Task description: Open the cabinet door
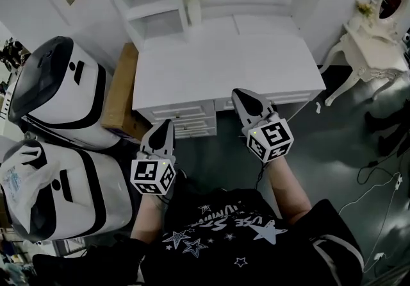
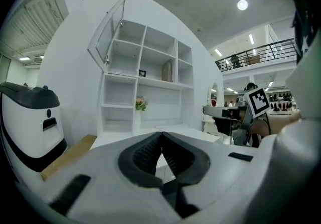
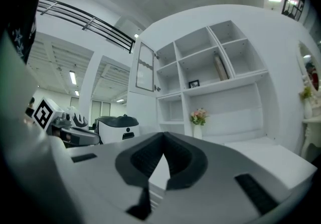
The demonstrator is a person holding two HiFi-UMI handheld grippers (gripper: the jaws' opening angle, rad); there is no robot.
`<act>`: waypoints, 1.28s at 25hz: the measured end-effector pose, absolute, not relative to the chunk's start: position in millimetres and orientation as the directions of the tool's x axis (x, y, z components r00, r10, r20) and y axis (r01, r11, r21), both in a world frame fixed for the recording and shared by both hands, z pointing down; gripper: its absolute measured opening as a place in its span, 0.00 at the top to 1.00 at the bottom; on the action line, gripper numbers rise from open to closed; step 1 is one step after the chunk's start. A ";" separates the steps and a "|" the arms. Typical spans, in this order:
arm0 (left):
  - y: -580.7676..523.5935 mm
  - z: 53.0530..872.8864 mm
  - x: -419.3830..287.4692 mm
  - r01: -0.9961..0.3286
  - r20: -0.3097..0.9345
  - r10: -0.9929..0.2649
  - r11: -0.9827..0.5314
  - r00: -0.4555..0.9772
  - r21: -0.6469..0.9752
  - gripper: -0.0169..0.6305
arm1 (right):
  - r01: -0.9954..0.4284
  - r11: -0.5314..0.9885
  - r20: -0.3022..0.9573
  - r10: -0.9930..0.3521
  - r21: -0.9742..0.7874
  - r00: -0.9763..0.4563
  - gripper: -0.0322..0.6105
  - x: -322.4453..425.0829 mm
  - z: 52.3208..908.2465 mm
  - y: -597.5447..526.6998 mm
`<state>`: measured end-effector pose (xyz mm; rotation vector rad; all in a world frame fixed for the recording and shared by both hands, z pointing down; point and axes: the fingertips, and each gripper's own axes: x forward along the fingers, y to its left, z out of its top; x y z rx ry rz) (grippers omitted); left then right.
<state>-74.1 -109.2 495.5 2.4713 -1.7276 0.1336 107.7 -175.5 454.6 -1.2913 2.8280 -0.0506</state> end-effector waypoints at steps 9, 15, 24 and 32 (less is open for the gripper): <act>-83.3 491.3 -39.0 -0.932 0.136 -0.922 -0.359 0.362 0.043 0.96 | -0.748 0.656 -0.031 -0.754 -0.097 -0.657 0.94 139.7 456.0 -148.5; -74.3 499.5 -32.5 -0.926 0.136 -0.916 -0.374 0.377 0.048 0.96 | -0.771 0.633 0.007 -0.773 -0.076 -0.635 0.94 147.3 467.0 -140.6; -29.2 505.3 -44.3 -0.916 0.132 -0.907 -0.391 0.401 0.092 0.96 | -0.791 0.611 0.058 -0.789 -0.044 -0.612 0.94 134.7 467.4 -97.8; 16.2 504.2 -51.6 -0.902 0.122 -0.895 -0.417 0.429 0.110 0.96 | -0.809 0.587 0.065 -0.806 -0.035 -0.588 0.94 129.5 462.8 -46.3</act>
